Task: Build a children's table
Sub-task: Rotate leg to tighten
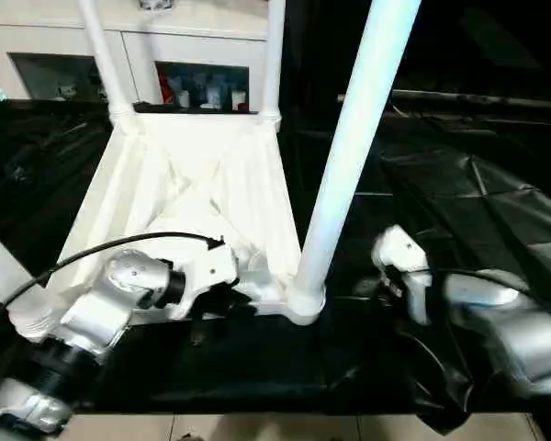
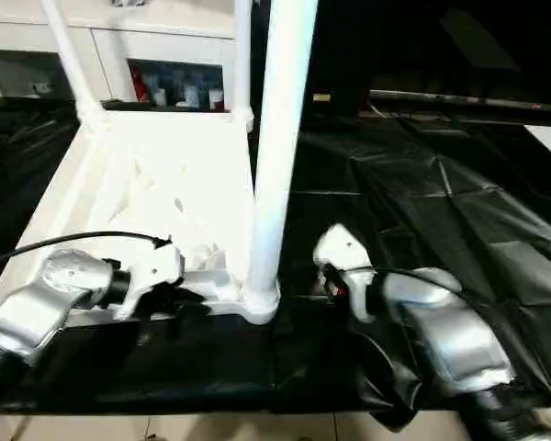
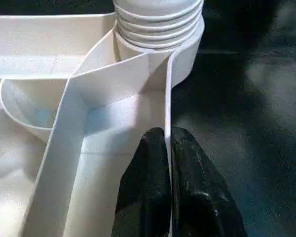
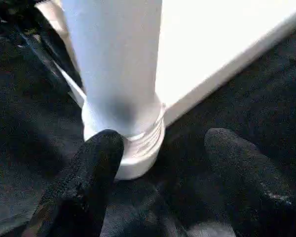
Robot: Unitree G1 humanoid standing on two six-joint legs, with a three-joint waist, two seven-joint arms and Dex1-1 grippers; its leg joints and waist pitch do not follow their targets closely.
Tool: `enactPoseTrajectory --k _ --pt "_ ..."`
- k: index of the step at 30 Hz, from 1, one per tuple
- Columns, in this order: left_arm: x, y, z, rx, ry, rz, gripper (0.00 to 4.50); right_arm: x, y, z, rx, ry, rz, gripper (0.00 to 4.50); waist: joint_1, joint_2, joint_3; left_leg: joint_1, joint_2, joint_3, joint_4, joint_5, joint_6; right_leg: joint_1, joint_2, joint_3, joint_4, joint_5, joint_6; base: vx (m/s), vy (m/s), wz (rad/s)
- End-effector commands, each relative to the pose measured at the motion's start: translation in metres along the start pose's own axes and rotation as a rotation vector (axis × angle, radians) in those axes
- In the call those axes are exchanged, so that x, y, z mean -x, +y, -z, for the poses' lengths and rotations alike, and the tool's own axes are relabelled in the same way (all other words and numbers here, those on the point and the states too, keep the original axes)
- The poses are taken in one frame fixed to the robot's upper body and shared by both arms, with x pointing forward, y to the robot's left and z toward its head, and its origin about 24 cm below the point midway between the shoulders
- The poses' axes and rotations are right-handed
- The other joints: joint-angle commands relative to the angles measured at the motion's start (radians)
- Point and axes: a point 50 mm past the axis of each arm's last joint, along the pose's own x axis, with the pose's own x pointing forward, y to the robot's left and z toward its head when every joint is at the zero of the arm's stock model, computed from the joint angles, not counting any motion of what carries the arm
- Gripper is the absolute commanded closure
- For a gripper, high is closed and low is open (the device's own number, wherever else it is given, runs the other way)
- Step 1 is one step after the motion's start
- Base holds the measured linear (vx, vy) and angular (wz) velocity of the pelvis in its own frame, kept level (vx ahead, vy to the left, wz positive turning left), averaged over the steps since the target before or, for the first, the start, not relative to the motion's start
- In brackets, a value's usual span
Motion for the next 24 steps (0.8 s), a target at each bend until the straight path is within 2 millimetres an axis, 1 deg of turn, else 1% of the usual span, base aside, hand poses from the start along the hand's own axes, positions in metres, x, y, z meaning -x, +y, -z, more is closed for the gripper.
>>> enactPoseTrajectory --k 1,6,9,10,12,13,14,17,18,19,21,24 --pt "0.002 0.004 0.001 0.046 -0.009 -0.051 4.45 -0.001 -0.002 -0.004 0.005 -0.021 0.010 1.41 0.001 0.006 -0.062 -0.005 -0.026 0.018 -0.067 -0.254 -0.012 0.056 -0.041 0.027 -0.088 -0.310 -0.148 0.000 0.000 0.00" --pt "-0.002 0.001 -0.001 0.054 -0.024 -0.041 4.45 -0.007 0.000 -0.003 0.004 -0.033 0.001 1.41 -0.006 0.008 -0.063 -0.006 -0.025 0.019 -0.066 -0.234 -0.001 0.055 -0.040 0.028 -0.086 -0.276 -0.161 0.000 0.000 0.00" --pt "-0.005 0.003 -0.003 0.041 -0.040 -0.043 4.45 -0.010 -0.001 -0.004 -0.004 -0.061 -0.003 1.41 -0.007 0.007 -0.063 -0.006 -0.026 0.019 -0.065 -0.236 0.003 0.055 -0.040 0.028 -0.086 -0.277 -0.162 0.000 0.000 0.00" --pt "-0.005 0.003 -0.003 0.041 -0.041 -0.044 4.49 -0.010 -0.002 -0.004 -0.006 -0.064 -0.003 1.25 -0.008 0.004 -0.063 -0.006 -0.026 0.020 -0.065 -0.237 0.006 0.054 -0.040 0.028 -0.088 -0.282 -0.160 0.000 0.000 0.00" --pt "-0.007 0.003 -0.004 0.051 -0.054 -0.037 4.50 -0.013 -0.002 -0.004 -0.030 -0.083 -0.003 1.09 -0.009 0.006 -0.061 -0.004 -0.027 0.021 -0.066 -0.250 0.006 0.051 -0.040 0.028 -0.091 -0.315 -0.154 0.000 0.000 0.00" --pt "-0.010 0.003 -0.006 0.055 -0.063 -0.034 4.50 -0.017 -0.002 -0.004 -0.047 -0.092 -0.012 1.09 -0.009 0.007 -0.061 -0.005 -0.026 0.020 -0.066 -0.250 0.005 0.052 -0.041 0.028 -0.091 -0.320 -0.152 0.000 0.000 0.00" --pt "-0.011 0.004 -0.007 0.057 -0.066 -0.032 4.50 -0.020 -0.001 -0.003 -0.049 -0.096 -0.018 1.03 -0.009 0.006 -0.061 -0.004 -0.027 0.021 -0.066 -0.251 0.007 0.051 -0.042 0.028 -0.092 -0.330 -0.150 0.000 0.000 0.00" --pt "-0.014 0.004 -0.008 0.051 -0.070 -0.031 4.50 -0.026 0.002 -0.003 -0.038 -0.097 -0.026 0.65 -0.008 0.005 -0.062 -0.006 -0.026 0.020 -0.067 -0.244 0.004 0.052 -0.042 0.028 -0.092 -0.332 -0.145 0.000 0.000 0.00" --pt "-0.016 0.004 -0.009 0.051 -0.071 -0.028 4.50 -0.030 0.002 -0.003 -0.017 -0.097 -0.010 0.65 -0.008 0.005 -0.063 -0.006 -0.026 0.020 -0.066 -0.238 0.004 0.051 -0.043 0.028 -0.091 -0.323 -0.146 0.000 0.000 0.00" --pt "-0.016 0.005 -0.009 0.047 -0.070 -0.029 4.50 -0.033 0.001 -0.003 -0.005 -0.092 0.006 0.56 -0.008 0.005 -0.063 -0.008 -0.027 0.020 -0.066 -0.231 0.003 0.051 -0.043 0.028 -0.091 -0.321 -0.146 0.000 0.000 0.00" --pt "-0.017 0.006 -0.009 0.044 -0.071 -0.033 4.50 -0.037 -0.001 -0.003 0.002 -0.089 0.020 0.56 -0.008 0.006 -0.064 -0.006 -0.027 0.020 -0.066 -0.229 0.001 0.052 -0.043 0.028 -0.089 -0.314 -0.148 0.000 0.000 0.00" --pt "-0.017 0.007 -0.009 0.043 -0.071 -0.035 4.50 -0.039 -0.001 -0.003 0.000 -0.088 0.017 0.56 -0.009 0.006 -0.064 -0.007 -0.027 0.020 -0.067 -0.233 0.001 0.053 -0.043 0.028 -0.089 -0.317 -0.148 0.000 0.000 0.00"
